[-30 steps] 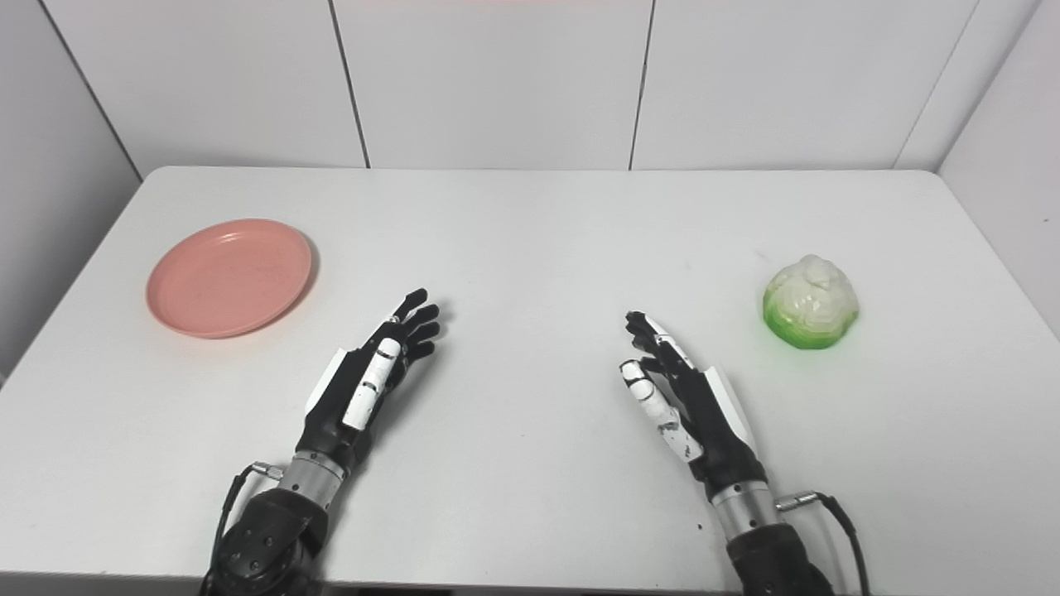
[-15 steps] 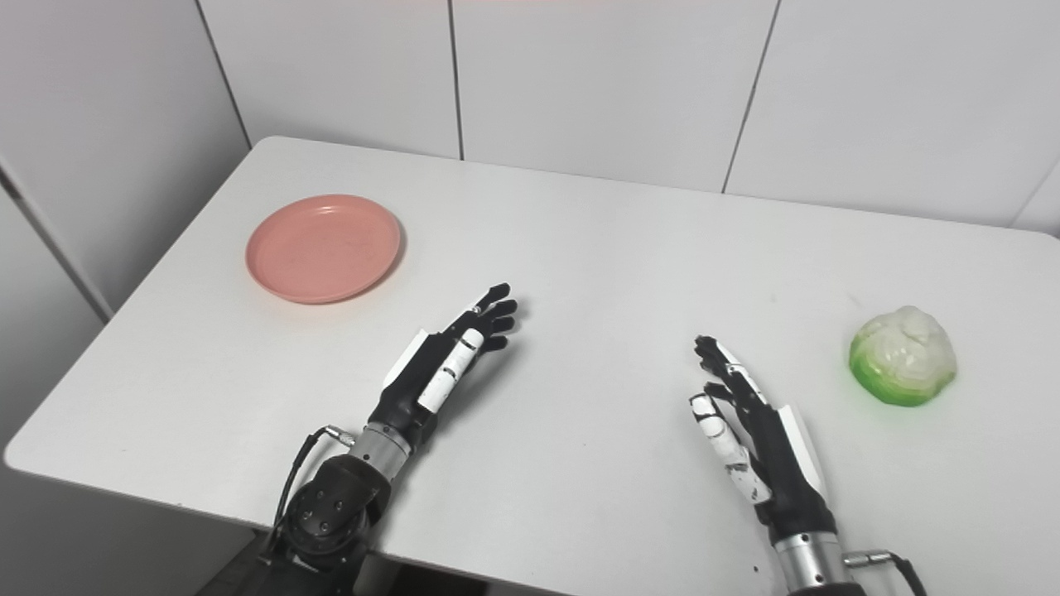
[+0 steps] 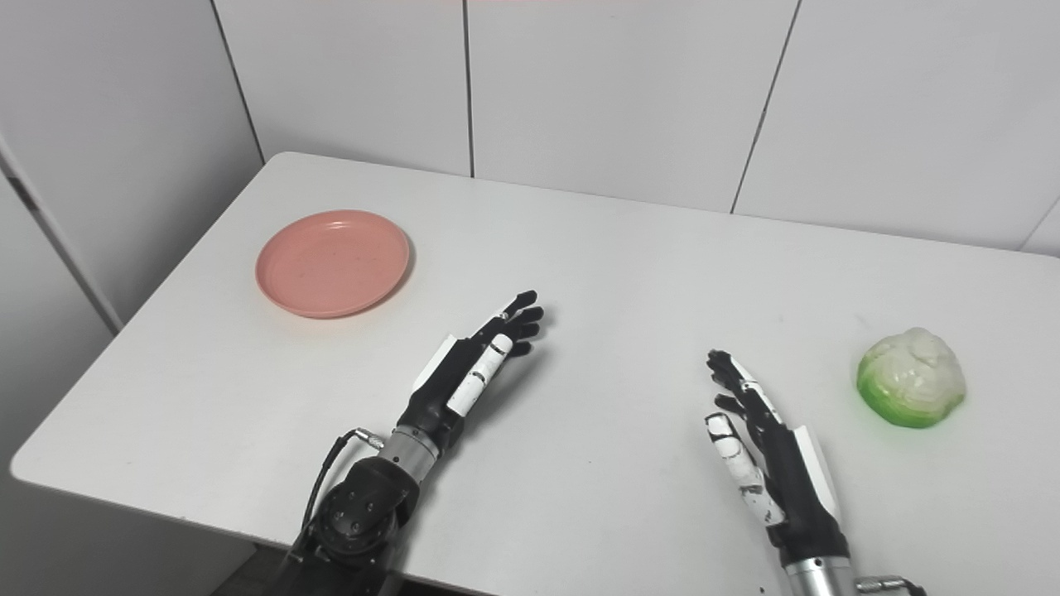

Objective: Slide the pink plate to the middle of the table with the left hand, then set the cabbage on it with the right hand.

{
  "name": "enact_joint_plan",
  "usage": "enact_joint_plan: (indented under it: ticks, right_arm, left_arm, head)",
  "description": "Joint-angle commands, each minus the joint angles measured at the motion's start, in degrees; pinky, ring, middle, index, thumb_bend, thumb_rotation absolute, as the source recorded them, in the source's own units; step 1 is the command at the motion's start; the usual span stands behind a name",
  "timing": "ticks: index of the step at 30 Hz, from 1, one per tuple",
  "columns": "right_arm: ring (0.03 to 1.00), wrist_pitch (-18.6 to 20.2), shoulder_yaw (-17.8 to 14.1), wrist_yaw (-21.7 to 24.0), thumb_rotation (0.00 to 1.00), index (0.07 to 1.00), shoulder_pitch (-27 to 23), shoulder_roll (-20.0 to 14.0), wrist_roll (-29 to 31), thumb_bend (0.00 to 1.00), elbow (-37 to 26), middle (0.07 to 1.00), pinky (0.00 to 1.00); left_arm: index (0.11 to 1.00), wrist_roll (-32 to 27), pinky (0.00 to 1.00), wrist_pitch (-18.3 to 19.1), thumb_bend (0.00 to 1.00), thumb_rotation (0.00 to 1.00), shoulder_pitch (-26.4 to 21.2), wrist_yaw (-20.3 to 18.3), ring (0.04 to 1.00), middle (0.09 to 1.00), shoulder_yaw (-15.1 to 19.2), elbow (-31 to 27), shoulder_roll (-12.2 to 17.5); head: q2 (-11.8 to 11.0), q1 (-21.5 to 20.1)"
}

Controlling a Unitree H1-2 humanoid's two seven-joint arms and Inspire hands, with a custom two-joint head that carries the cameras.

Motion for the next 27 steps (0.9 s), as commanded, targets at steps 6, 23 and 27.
enact_joint_plan:
  ticks: [6,23,27]
  right_arm:
    - [0.887,0.9,-0.5,-0.4,1.0,0.885,0.6,-0.1,-0.7,0.35,1.6,0.888,0.83]
    - [0.883,0.7,-0.1,-0.3,1.0,0.886,0.3,1.1,-0.6,0.36,1.7,0.889,0.83]
    - [0.882,0.6,0.1,-0.5,1.0,0.884,0.0,1.4,-1.1,0.37,2.0,0.887,0.83]
  left_arm:
    - [0.913,-1.3,0.91,0.4,0.46,1.0,4.0,-0.4,0.92,0.928,0.2,1.6,0.3]
    - [0.923,-4.0,0.91,8.6,0.47,1.0,2.7,-2.5,0.918,0.936,0.9,-9.7,1.5]
    - [0.919,-4.4,0.9,10.1,0.46,1.0,1.3,-2.5,0.916,0.935,1.4,-12.5,1.9]
  head:
    - [0.9,0.2]
    - [1.4,-0.5]
    - [1.2,-0.5]
